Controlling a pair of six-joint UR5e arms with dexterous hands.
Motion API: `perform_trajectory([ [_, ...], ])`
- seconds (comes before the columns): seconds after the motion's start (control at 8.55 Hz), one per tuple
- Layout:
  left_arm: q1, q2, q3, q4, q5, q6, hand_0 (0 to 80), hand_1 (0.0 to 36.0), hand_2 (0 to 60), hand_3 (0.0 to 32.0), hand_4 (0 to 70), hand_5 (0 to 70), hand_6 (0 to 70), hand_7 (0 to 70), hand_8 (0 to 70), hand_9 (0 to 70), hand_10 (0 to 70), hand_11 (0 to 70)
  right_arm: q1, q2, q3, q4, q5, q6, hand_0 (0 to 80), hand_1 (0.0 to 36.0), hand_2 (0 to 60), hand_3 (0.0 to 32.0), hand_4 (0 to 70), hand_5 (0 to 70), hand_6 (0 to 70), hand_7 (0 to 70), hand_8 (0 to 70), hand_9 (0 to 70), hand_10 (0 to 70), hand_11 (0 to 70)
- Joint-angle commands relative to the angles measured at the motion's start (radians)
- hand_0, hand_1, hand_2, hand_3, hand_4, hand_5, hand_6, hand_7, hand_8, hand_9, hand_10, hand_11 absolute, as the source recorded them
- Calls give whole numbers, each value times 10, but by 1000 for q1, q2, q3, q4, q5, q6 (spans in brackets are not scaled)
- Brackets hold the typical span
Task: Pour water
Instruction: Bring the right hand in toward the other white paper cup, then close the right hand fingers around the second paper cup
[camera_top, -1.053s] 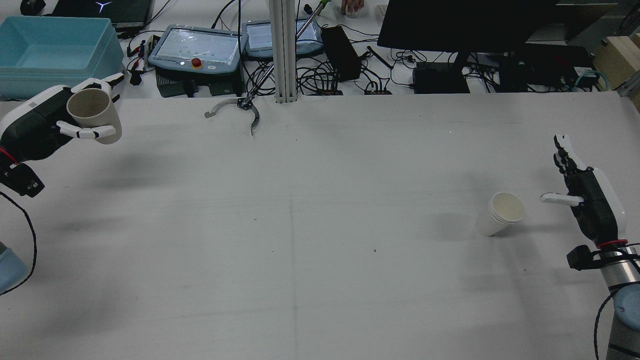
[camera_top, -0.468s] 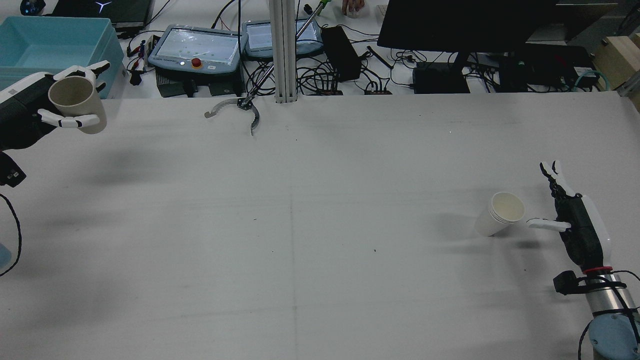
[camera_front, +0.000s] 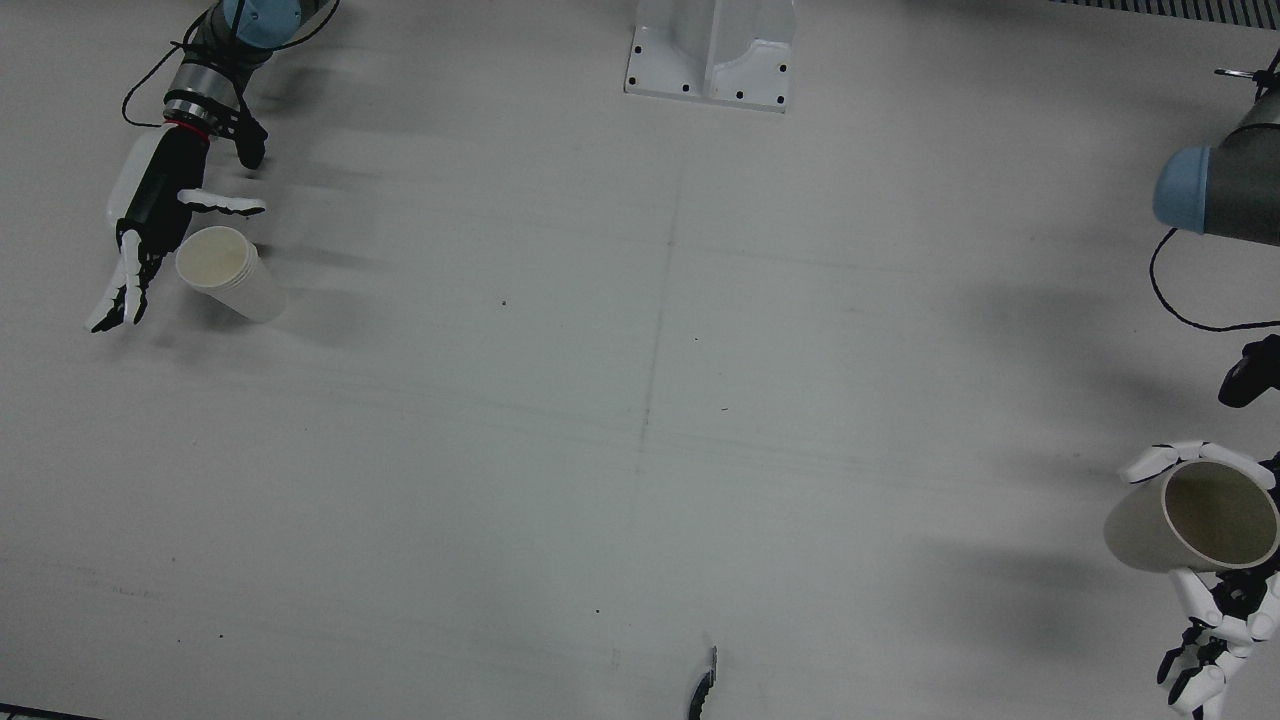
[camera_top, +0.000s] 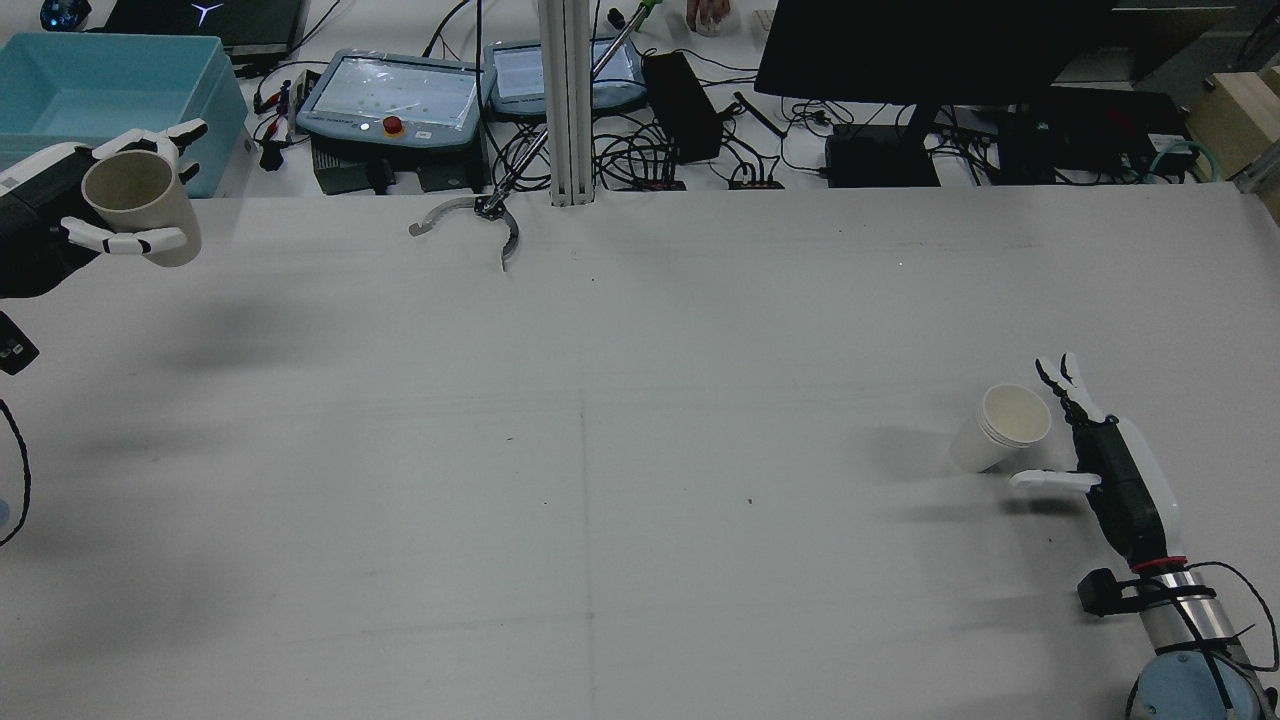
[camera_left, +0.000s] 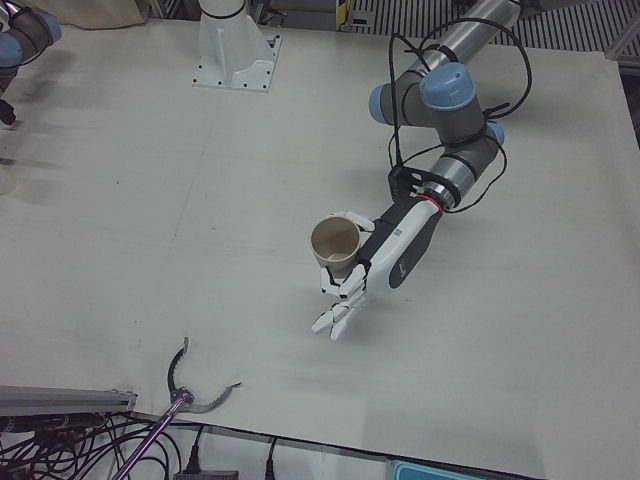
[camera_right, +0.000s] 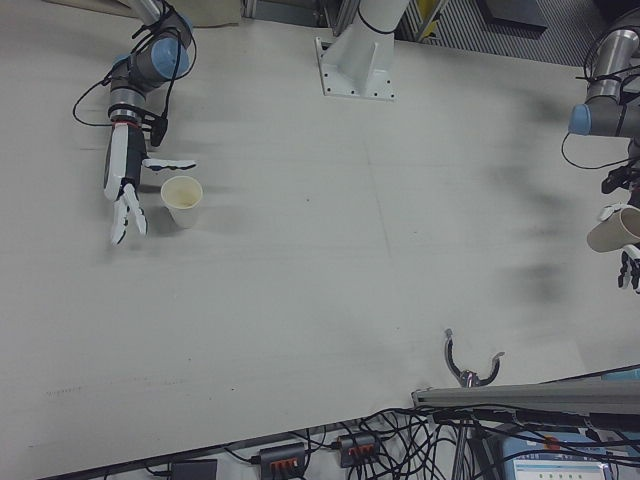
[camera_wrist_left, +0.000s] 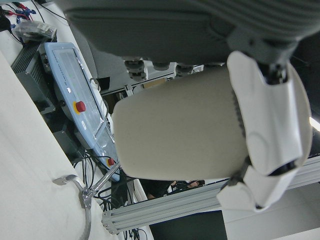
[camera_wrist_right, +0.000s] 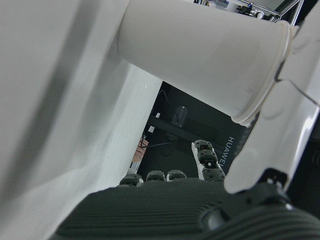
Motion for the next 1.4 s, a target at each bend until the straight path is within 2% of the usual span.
perform_trajectory([
  [0.0, -1, 8, 0, -5, 0, 1, 466, 226, 452, 0, 81, 700, 20, 108, 0, 7, 41, 75, 1, 12, 10, -46, 0, 6, 490, 121, 0, 0, 67, 2, 0, 0, 5, 0, 0, 16],
  [0.12, 2, 8, 2, -5, 0, 1, 466, 232, 474, 0, 74, 700, 20, 108, 0, 7, 41, 76, -4, 11, 0, -46, -1, 2, 541, 161, 0, 0, 78, 1, 0, 0, 8, 0, 2, 24],
  [0.23, 3, 8, 3, -5, 0, 3, 466, 232, 472, 0, 76, 700, 21, 110, 0, 8, 42, 77, -8, 11, -11, -47, -4, -6, 554, 170, 0, 0, 81, 5, 0, 0, 6, 0, 3, 27],
  [0.58, 0, 8, 3, -3, 2, 3, 466, 239, 497, 0, 69, 700, 21, 110, 0, 8, 41, 76, 16, 32, -16, -53, -9, -21, 560, 175, 0, 0, 87, 18, 0, 0, 2, 0, 4, 29],
  [0.7, 2, 8, 5, -3, 2, 4, 468, 228, 451, 0, 83, 700, 21, 110, 0, 8, 41, 76, 18, 32, -16, -53, -9, -23, 566, 182, 0, 0, 91, 22, 0, 0, 0, 0, 4, 30],
  [0.94, 8, 8, 8, -2, 2, 9, 465, 238, 494, 0, 70, 700, 21, 111, 0, 8, 41, 76, 19, 52, -16, -55, -10, -29, 575, 192, 0, 0, 93, 30, 0, 0, 0, 0, 3, 28],
  [1.05, 9, 8, 8, 3, 2, 10, 467, 238, 490, 0, 71, 700, 22, 111, 0, 8, 41, 76, 21, 60, -16, -53, -10, -38, 586, 200, 0, 0, 95, 32, 0, 0, 0, 0, 0, 25],
  [1.29, 8, 8, 8, 5, 2, 10, 471, 225, 436, 0, 89, 700, 22, 111, 0, 8, 40, 75, 22, 118, -17, -55, -23, -60, 595, 206, 0, 0, 97, 40, 0, 0, 0, 0, 0, 25],
])
